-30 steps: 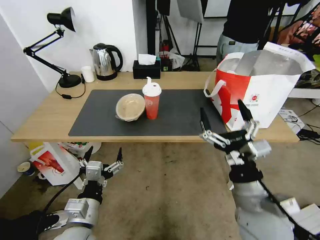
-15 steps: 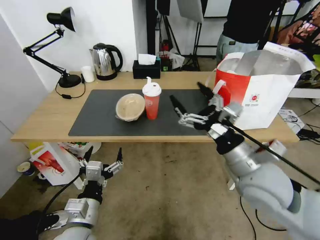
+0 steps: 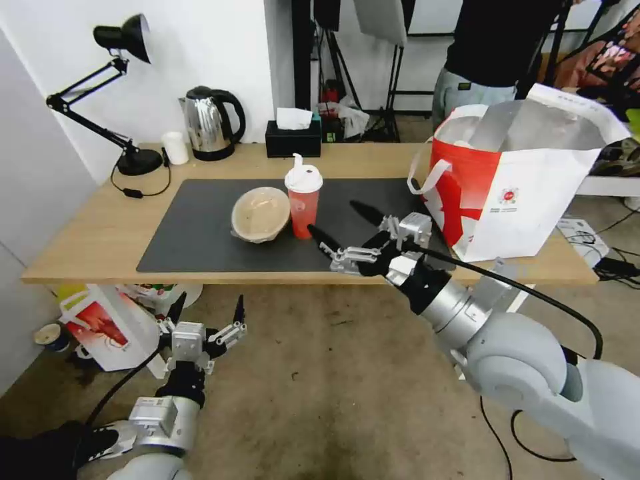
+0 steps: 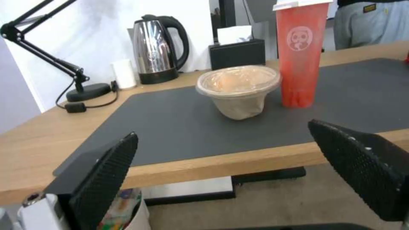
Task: Pick up the trash from the table and place it into the takeout bag.
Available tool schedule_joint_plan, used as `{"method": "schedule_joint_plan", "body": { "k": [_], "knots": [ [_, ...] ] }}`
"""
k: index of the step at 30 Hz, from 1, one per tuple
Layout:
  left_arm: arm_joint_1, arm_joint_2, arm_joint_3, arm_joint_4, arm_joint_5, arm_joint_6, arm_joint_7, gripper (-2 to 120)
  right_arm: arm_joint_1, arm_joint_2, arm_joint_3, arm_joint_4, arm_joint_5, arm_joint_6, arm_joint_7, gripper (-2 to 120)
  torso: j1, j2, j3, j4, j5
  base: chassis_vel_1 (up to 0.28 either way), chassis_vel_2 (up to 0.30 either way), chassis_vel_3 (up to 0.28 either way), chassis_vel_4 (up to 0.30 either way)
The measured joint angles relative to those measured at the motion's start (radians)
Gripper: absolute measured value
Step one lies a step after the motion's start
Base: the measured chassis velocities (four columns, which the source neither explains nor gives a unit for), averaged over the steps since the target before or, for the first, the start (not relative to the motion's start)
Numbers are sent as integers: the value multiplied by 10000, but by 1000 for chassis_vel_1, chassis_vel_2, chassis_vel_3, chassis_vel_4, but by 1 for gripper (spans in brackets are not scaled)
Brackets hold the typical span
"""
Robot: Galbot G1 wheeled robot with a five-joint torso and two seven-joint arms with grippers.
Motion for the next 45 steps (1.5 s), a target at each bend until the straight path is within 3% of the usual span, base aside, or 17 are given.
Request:
{"method": "schedule_joint_plan", "body": {
  "k": [16,28,45],
  "knots": [
    [0,0,0,0,0,0,0,100,713,299,-474,-366,308,-197,347,100,0,0,0,1,-1,0,0,0,0],
    [0,0,0,0,0,0,0,100,1138,447,-479,-788,736,-652,1483,100,0,0,0,1,-1,0,0,0,0],
    [0,0,0,0,0,0,0,100,1952,731,-900,-1485,839,-1049,1614,100,0,0,0,1,0,0,0,0,0]
  ]
}}
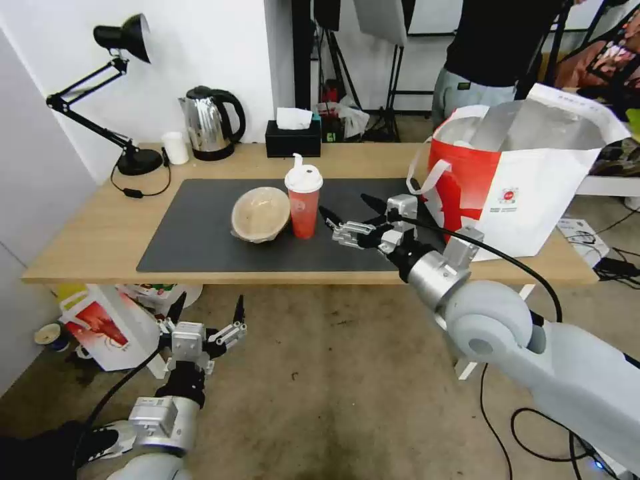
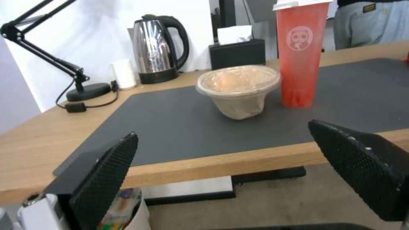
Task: Pick up the trash from the table and place it into the takeout bag.
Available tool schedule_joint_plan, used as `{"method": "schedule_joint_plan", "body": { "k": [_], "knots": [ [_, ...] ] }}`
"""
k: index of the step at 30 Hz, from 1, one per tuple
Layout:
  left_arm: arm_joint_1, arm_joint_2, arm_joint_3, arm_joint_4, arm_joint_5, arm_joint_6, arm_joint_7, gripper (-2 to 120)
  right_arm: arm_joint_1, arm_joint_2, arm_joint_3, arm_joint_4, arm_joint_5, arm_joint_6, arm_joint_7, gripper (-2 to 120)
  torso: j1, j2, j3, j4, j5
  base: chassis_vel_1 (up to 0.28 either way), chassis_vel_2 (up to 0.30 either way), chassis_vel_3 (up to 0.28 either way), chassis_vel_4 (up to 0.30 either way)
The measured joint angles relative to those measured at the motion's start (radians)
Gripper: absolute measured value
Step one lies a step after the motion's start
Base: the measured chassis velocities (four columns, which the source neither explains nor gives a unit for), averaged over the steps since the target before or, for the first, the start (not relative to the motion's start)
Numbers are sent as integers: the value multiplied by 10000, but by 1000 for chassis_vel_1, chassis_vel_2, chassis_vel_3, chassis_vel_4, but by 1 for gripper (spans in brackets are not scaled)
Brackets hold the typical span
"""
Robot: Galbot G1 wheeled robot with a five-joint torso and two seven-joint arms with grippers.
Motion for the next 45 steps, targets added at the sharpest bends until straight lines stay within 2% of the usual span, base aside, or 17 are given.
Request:
{"method": "schedule_joint_plan", "body": {
  "k": [16,26,45],
  "knots": [
    [0,0,0,0,0,0,0,100,688,247,-440,-620,266,-275,-143,100,0,0,0,1,0,0,0,0,0],
    [0,0,0,0,0,0,0,100,1292,697,-841,-1845,568,-404,-64,100,0,0,0,0,0,0,0,0,0],
    [1,0,0,0,0,0,0,100,1789,1280,-1202,-2781,672,-695,-482,100,0,2,0,1,0,0,0,0,0]
  ]
}}
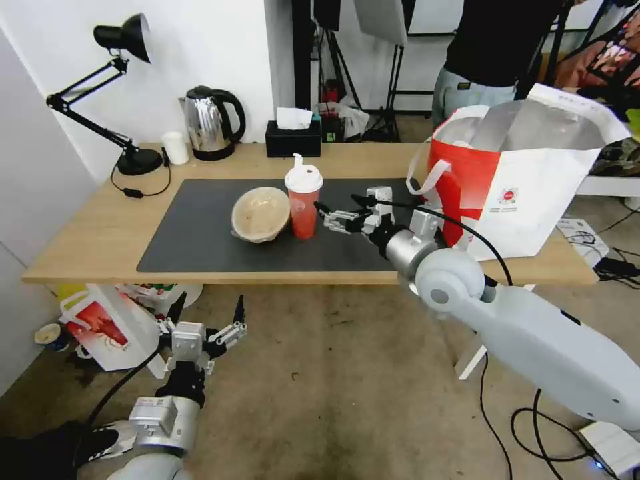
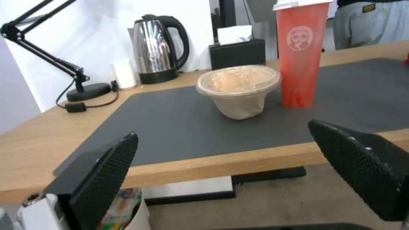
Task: Pick up the trash from the table and place it into the takeout bag.
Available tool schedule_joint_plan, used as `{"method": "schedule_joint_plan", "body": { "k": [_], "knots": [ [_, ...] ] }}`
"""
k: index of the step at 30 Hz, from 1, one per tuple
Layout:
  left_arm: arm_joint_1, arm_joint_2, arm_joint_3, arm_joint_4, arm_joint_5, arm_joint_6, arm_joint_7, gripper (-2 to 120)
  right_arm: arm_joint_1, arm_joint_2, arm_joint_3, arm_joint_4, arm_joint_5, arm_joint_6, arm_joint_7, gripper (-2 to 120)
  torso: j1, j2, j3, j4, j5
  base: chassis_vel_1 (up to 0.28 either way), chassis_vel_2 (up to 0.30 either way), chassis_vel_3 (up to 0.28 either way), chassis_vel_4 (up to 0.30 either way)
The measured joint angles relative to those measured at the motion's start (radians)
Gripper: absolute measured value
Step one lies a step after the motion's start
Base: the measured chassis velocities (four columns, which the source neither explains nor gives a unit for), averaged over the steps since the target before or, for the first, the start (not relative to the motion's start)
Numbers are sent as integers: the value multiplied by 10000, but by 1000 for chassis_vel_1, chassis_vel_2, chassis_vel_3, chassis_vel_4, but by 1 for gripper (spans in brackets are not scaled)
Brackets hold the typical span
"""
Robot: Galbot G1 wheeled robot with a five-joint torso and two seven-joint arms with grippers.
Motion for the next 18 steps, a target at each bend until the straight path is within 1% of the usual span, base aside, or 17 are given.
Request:
{"method": "schedule_joint_plan", "body": {
  "k": [2,18],
  "knots": [
    [-1,0,0,0,0,0,0,100,73,62,-106,-131,-5,-38,-168,100,0,0,0,-2,1,0,0,0,0],
    [-1,0,0,0,0,0,0,100,490,598,-508,-949,-122,-75,-213,100,-2,-1,0,-1,0,0,0,0,0]
  ]
}}
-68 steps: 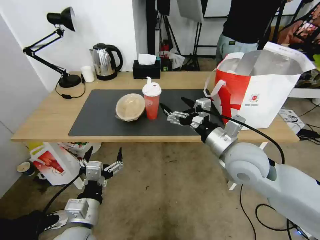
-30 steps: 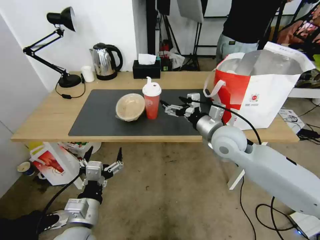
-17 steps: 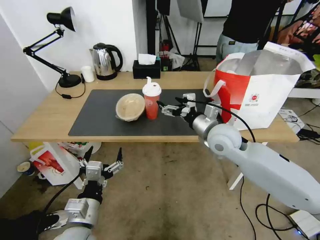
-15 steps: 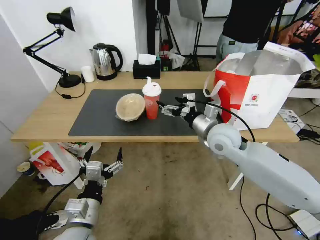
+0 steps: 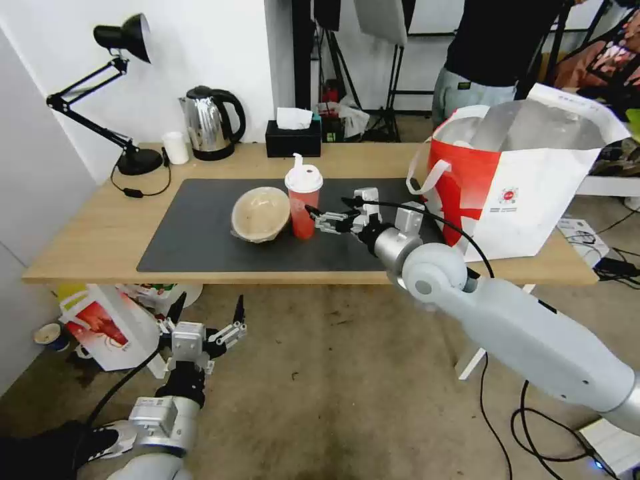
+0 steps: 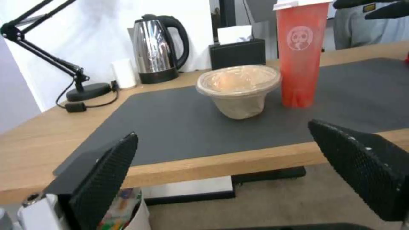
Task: Pick up the trash from the table and place it into the takeout bag.
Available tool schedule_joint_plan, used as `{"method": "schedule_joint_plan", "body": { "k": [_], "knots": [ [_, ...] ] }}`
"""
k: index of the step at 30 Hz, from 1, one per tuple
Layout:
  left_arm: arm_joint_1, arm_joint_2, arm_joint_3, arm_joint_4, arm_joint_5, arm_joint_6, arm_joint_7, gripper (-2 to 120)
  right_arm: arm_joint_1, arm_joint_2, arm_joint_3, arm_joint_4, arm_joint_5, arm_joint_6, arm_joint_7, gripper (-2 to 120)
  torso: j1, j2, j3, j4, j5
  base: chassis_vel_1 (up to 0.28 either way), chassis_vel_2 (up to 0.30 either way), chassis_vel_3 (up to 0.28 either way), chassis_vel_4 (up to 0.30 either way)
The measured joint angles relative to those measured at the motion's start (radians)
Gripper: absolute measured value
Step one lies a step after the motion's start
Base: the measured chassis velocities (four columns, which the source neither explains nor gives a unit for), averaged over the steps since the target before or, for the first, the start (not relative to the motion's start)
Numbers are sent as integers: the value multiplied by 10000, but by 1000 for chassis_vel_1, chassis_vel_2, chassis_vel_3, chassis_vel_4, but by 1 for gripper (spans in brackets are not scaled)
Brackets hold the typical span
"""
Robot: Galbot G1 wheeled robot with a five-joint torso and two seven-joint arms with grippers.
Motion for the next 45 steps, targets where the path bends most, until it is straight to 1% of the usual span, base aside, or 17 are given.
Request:
{"method": "schedule_joint_plan", "body": {
  "k": [14,24,30,45],
  "knots": [
    [1,0,0,0,0,0,0,100,359,339,-265,-455,-181,10,-216,100,0,-2,0,0,-1,0,0,0,0],
    [0,0,0,0,0,0,0,100,639,665,-467,-1103,-303,21,-503,100,1,-2,0,0,0,0,0,0,0],
    [0,0,0,0,0,0,0,100,866,869,-721,-1431,-502,57,-616,100,1,-2,0,0,0,0,0,0,0],
    [1,0,0,0,0,0,0,100,1535,1406,-1201,-2087,-493,87,-710,100,1,-1,0,0,-1,0,0,0,0]
  ]
}}
